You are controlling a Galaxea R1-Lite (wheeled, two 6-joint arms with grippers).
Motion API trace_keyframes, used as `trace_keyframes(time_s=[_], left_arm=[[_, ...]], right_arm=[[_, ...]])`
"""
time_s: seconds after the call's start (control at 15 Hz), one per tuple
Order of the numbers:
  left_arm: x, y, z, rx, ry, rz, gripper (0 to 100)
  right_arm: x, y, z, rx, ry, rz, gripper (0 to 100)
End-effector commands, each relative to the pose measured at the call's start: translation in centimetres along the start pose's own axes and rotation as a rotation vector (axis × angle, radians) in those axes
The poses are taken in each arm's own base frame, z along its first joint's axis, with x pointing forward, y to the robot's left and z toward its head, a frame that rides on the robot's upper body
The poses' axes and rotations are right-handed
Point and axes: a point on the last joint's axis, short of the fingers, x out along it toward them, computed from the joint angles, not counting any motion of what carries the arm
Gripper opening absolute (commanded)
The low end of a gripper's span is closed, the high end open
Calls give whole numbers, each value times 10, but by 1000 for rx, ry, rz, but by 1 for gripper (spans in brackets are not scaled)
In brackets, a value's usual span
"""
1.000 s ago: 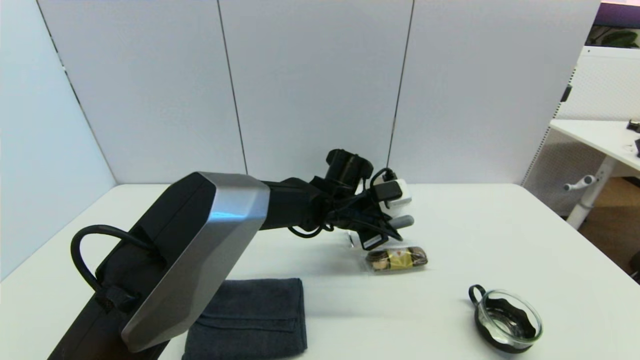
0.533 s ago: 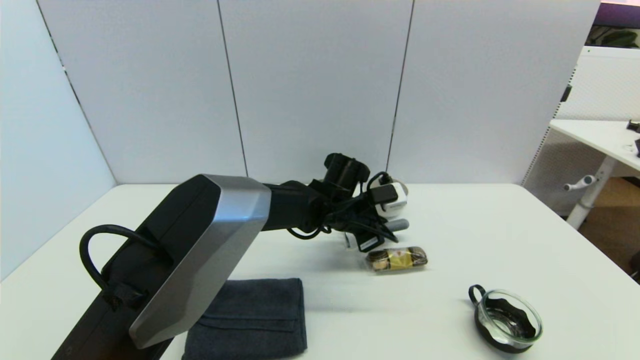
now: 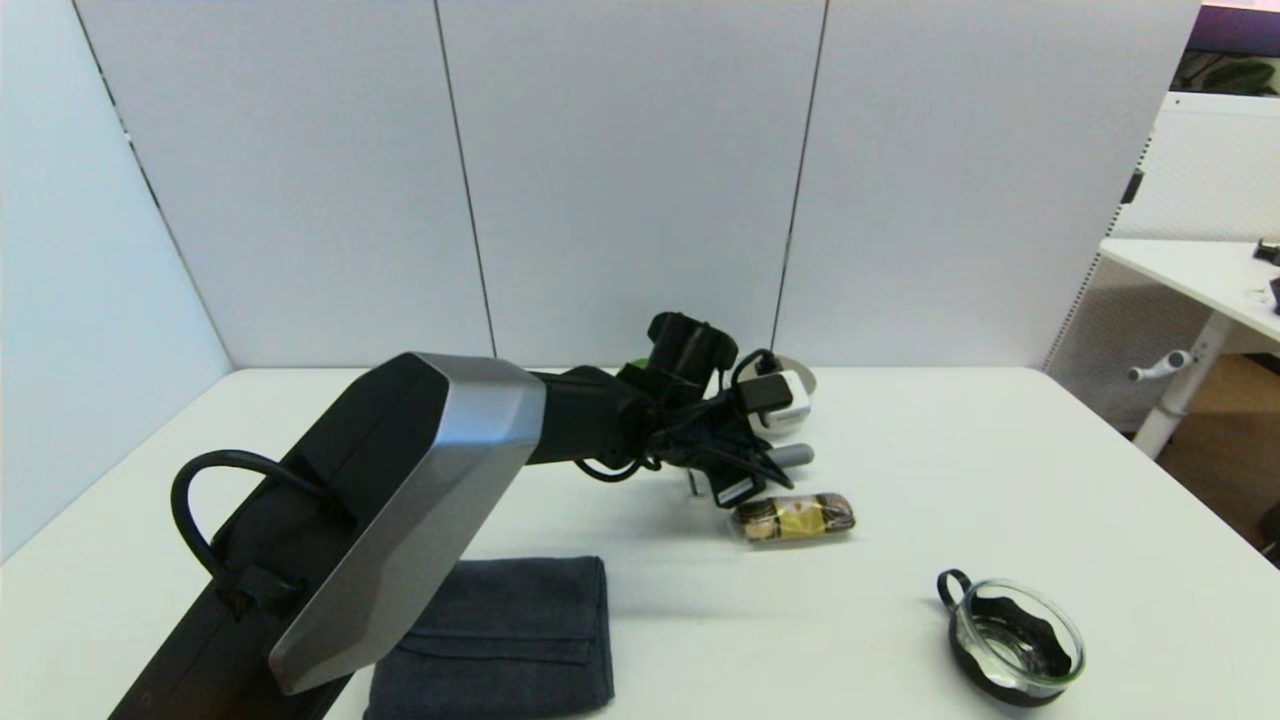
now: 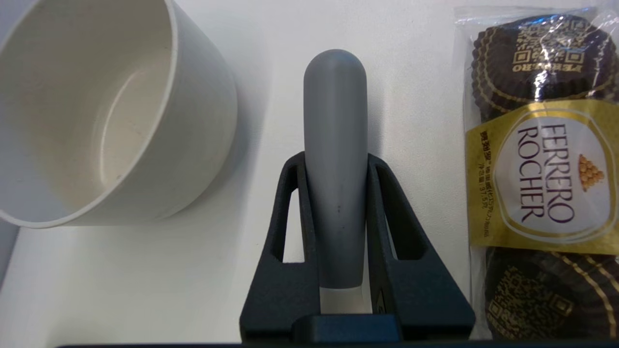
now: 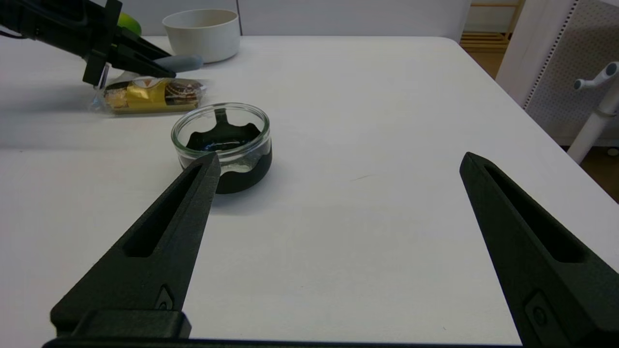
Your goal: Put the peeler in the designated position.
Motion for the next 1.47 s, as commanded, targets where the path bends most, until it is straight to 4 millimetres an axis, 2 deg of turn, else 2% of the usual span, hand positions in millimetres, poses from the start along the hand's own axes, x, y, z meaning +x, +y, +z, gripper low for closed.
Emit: trace_keyframes(time_s=[0.07,0.2,0.27,0.6,0.73,0.87,1.07,1.2,1.33,1.47], left_arm=[[2,-1,-2,0,2,-5,0],[1,-1,-1,3,0,-5,0],[1,0,-1,5,0,-3,100],[-5,2,5,11,-11,7,100],[-20,7,20,25,-38,30,100],[-45,13,35,24,-39,45,100],[-101,21,61,20,-30,68,100],[-164,18,88,14,-47,107,100],[-226,2,103,-28,-71,144,100],[-292,-28,103,-108,-85,195,100]], right_arm=[[0,0,0,0,0,0,100],[0,0,0,0,0,0,100],[0,0,0,0,1,0,100],[0,0,0,0,1,0,100],[0,0,0,0,1,2,100],[0,0,0,0,0,0,100],[0,0,0,0,0,0,100],[0,0,0,0,0,0,100],[0,0,0,0,0,2,100],[0,0,0,0,0,0,100]])
